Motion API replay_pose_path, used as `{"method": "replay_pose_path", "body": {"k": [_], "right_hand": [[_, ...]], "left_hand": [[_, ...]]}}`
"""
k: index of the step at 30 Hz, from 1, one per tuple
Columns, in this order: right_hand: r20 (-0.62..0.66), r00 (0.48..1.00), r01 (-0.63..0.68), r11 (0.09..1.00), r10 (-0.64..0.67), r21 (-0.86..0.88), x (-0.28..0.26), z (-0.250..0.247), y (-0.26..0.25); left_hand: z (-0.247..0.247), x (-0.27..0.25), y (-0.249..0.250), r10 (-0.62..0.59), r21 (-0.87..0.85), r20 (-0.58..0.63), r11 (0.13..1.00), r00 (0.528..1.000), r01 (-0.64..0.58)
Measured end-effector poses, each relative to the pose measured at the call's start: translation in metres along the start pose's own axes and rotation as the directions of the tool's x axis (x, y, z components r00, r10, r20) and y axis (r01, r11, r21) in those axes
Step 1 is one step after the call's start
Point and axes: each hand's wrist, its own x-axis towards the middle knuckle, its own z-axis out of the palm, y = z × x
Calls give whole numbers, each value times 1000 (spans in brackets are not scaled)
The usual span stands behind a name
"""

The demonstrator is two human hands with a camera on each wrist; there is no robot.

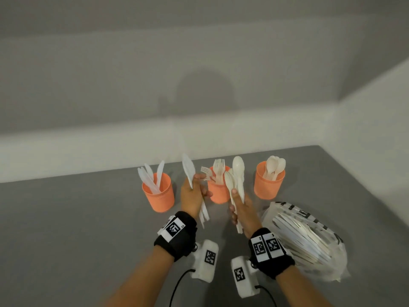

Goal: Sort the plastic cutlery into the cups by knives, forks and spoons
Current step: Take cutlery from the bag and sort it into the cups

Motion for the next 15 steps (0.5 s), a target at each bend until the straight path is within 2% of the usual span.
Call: {"method": "replay_pose_path", "body": {"k": [2,4,6,8,10,15], "right_hand": [[27,998,-56,998,56,-5,1,-3,-2],[41,995,-89,996,90,-29,0,-5,-5],[49,995,-87,995,90,-57,-2,-6,-8],[67,995,-71,993,77,-90,-4,-7,-10],[79,993,-77,992,85,-103,-4,-8,-11],[97,987,-120,989,128,-81,-6,-7,-17]], "left_hand": [[-26,18,9,10,41,-90,999,996,-6],[-52,43,24,46,129,-255,991,966,-13],[-73,70,39,65,57,-379,997,923,-46],[-87,94,48,93,27,-447,996,890,-90],[-93,110,44,119,72,-457,993,882,-97],[-91,118,-3,97,174,-349,984,932,-38]]}}
